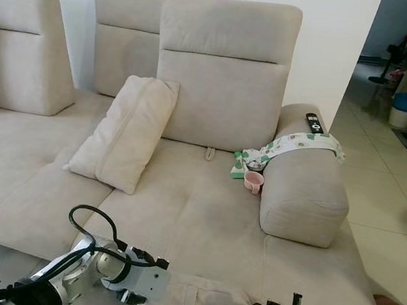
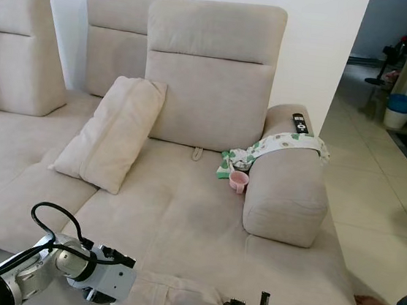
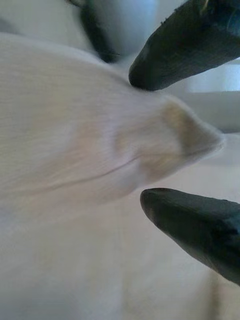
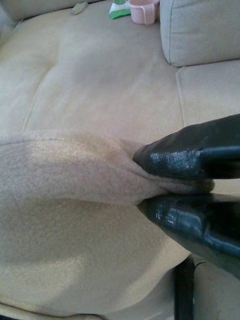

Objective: Move the pillow to the sofa from floor

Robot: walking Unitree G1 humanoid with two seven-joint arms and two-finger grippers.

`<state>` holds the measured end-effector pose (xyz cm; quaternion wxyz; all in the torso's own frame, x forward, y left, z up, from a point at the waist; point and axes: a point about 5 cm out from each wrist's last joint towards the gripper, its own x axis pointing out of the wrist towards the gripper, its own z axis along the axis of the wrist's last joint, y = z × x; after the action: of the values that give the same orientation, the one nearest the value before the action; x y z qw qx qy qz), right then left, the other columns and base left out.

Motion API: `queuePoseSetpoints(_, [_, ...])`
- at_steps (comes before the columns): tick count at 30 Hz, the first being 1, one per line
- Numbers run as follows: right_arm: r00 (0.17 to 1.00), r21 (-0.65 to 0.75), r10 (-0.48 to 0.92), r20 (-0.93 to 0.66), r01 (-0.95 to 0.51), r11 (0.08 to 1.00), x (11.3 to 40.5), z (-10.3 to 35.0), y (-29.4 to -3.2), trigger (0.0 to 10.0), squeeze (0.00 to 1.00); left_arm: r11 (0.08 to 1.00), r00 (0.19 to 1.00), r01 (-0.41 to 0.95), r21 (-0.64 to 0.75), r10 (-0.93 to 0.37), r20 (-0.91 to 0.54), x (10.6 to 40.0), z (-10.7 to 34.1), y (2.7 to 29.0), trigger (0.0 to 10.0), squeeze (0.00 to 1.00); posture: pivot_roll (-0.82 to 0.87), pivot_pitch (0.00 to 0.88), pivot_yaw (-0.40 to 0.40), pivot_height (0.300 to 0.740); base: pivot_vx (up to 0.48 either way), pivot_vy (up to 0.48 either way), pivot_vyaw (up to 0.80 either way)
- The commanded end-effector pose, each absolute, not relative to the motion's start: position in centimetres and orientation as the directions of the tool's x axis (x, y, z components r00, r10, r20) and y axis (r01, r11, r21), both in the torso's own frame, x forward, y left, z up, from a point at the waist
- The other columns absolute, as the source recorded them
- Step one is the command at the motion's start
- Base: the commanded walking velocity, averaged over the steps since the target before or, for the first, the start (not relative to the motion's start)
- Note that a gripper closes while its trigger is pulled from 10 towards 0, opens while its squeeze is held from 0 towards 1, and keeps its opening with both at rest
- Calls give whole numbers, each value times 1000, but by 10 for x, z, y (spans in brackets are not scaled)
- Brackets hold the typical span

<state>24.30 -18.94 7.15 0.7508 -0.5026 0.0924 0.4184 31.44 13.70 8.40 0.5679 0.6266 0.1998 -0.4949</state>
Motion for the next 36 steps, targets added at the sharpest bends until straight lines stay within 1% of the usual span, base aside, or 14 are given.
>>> queuePoseSetpoints(1, [632, -701, 561, -534, -702, 124, 246, 79, -182, 0, 0, -279, 439, 819, 501, -256, -861, 315, 78, 143, 10000, 0, -24, 0, 45, 555, 0, 0, 0])
queuePoseSetpoints(8, [647, -712, 570, -507, -687, 146, 247, 82, -180, 0, 0, -252, 433, 828, 500, -278, -857, 314, 78, 136, 10000, 0, -27, 0, 44, 555, 0, 0, 0])
queuePoseSetpoints(9, [655, -717, 564, -502, -680, 152, 248, 83, -182, 0, 0, -250, 419, 834, 492, -292, -860, 313, 79, 135, 0, 0, -31, 0, 44, 555, 0, 0, 0])
queuePoseSetpoints(12, [662, -721, 557, -501, -675, 154, 249, 84, -183, 0, 0, -238, 430, 830, 505, -305, -850, 314, 82, 133, 0, 0, -31, 0, 43, 555, 0, 0, 0])
queuePoseSetpoints(15, [665, -722, 551, -504, -674, 155, 250, 83, -185, 0, 0, -227, 453, 819, 528, -310, -836, 318, 85, 132, 10000, 0, -31, 0, 41, 555, 0, 0, 0])
queuePoseSetpoints(17, [666, -722, 550, -504, -674, 155, 250, 83, -185, 0, 0, -229, 452, 818, 527, -310, -837, 318, 85, 132, 10000, 0, -31, 0, 41, 555, 0, 0, 0])
queuePoseSetpoints(18, [671, -725, 545, -503, -671, 157, 251, 84, -185, 0, 0, -246, 429, 826, 507, -309, -849, 315, 84, 133, 3922, 0, -30, 0, 40, 555, 0, 0, 0])
queuePoseSetpoints(20, [677, -729, 539, -501, -666, 160, 252, 84, -186, 0, 0, -254, 419, 828, 500, -311, -853, 314, 83, 133, 0, 0, -30, 0, 40, 555, 0, 0, 0])
queuePoseSetpoints(23, [691, -737, 528, -495, -655, 167, 253, 84, -187, 0, 0, -255, 417, 828, 500, -318, -852, 313, 83, 132, 0, 0, -30, 0, 38, 555, 0, 0, 0])
queuePoseSetpoints(26, [709, -746, 516, -482, -640, 182, 255, 85, -187, 10000, 0, -261, 421, 818, 512, -335, -843, 313, 89, 129, 0, 0, -29, 0, 36, 555, 0, 0, 0])
queuePoseSetpoints(29, [716, -750, 511, -475, -633, 190, 256, 85, -187, 10000, 0, -259, 431, 808, 529, -353, -830, 314, 96, 126, 0, 0, -29, 0, 36, 555, 0, 0, 0])
queuePoseSetpoints(31, [722, -753, 510, -467, -627, 198, 257, 86, -187, 10000, 0, -254, 452, 794, 552, -360, -816, 317, 101, 124, 3725, 0, -30, 0, 35, 555, 0, 0, 0])
queuePoseSetpoints(32, [734, -760, 511, -448, -613, 215, 259, 88, -185, 10000, 0, -259, 470, 779, 571, -362, -805, 319, 109, 123, 10000, 0, -30, 0, 34, 555, 0, 0, 0])
queuePoseSetpoints(36, [735, -767, 536, -415, -600, 228, 260, 93, -179, 10000, 0, -277, 485, 761, 587, -359, -798, 321, 118, 124, 10000, 0, -29, 0, 33, 555, 0, 0, 0])
